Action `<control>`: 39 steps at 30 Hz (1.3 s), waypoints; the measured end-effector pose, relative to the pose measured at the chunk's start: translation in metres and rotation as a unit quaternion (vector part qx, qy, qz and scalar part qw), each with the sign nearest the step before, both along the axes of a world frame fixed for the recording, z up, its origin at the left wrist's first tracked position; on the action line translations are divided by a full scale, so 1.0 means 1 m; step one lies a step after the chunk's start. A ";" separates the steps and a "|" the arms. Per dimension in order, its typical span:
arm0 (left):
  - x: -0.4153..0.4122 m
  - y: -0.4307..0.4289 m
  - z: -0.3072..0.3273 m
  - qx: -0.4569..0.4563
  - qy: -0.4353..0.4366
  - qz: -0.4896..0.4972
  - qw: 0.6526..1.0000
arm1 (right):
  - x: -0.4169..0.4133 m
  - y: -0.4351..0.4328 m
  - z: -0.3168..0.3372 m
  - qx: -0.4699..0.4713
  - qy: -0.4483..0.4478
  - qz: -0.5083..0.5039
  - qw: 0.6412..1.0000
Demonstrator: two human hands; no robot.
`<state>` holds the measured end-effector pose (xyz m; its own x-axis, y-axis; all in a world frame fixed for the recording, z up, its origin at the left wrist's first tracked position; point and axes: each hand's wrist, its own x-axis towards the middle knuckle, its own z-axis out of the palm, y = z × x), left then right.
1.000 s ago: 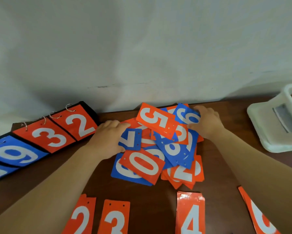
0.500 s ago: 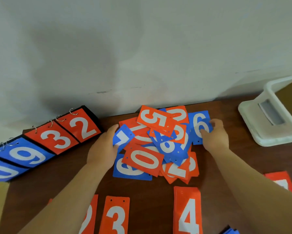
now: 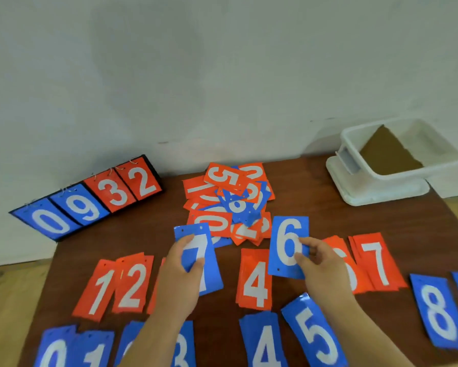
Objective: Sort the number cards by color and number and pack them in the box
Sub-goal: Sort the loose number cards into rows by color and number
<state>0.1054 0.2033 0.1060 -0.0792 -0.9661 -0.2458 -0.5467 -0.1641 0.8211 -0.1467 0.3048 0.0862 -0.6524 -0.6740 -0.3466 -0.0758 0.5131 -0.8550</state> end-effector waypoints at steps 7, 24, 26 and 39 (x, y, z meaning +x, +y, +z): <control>-0.035 0.134 0.026 0.020 0.064 0.005 0.998 | -0.007 0.105 0.036 -0.039 -0.006 0.105 0.994; -0.047 0.206 0.066 0.001 0.101 0.037 0.994 | -0.004 0.187 0.086 -0.095 -0.089 0.155 0.979; -0.047 0.200 0.071 0.007 0.136 0.041 0.990 | 0.001 0.186 0.087 -0.097 -0.082 0.172 0.977; 0.001 0.134 0.102 -0.010 0.128 -0.153 0.980 | 0.025 0.099 0.143 0.001 -0.021 0.304 0.952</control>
